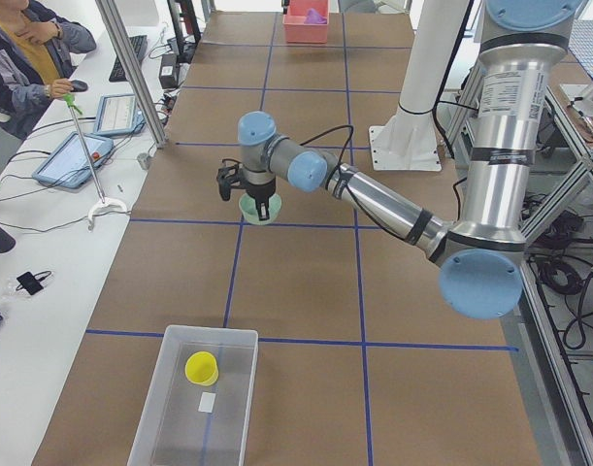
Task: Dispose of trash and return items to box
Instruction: 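Lift the green bowl with the left gripper and carry it off the table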
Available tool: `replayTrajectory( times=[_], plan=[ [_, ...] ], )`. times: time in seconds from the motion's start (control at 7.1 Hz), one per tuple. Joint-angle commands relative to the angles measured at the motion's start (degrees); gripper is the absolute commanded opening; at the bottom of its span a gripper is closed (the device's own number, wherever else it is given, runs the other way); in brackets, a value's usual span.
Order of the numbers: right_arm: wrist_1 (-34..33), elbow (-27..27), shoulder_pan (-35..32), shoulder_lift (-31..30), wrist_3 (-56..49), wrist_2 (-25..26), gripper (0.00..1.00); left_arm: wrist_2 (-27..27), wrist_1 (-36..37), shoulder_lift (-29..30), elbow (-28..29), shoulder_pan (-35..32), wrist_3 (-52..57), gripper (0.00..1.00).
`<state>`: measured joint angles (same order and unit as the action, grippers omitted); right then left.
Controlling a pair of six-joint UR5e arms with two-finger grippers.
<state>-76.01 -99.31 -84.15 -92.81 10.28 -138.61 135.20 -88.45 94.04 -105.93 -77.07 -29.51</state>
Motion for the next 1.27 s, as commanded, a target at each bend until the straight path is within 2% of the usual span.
replayTrajectory(
  times=[0.0, 0.14, 0.28, 0.42, 0.56, 0.99, 1.13],
  plan=[
    [-0.01, -0.88, 0.39, 0.00, 0.35, -0.17, 1.00, 5.95, -0.15, 7.59, 28.61, -17.70, 33.00, 0.00],
    [0.07, -1.23, 0.39, 0.00, 0.70, -0.08, 1.00, 5.61, -0.58, 13.22, 41.55, -20.98, 37.12, 0.00],
    [0.07, -1.24, 0.39, -0.09, 0.70, 0.18, 1.00, 1.52, -3.98, 16.06, 50.04, -21.36, 36.12, 0.00],
    [-0.01, -1.24, 0.39, -0.09, 0.62, 0.18, 1.00, -1.05, -12.11, 16.17, 54.30, -21.62, 26.01, 0.00],
    [-0.01, -1.24, 0.39, -0.09, 0.62, 0.18, 1.00, -1.25, -20.80, 16.17, 59.56, -21.54, 17.91, 0.00],
    [0.07, -1.33, 0.39, -0.44, 0.62, 0.18, 1.00, -2.04, -24.40, 16.17, 62.77, -21.80, 2.66, 0.00],
    [0.07, -1.33, 0.39, -0.44, 0.62, 0.09, 1.00, -1.95, -27.02, 15.91, 63.73, -21.80, -5.47, 0.00]
  ],
)
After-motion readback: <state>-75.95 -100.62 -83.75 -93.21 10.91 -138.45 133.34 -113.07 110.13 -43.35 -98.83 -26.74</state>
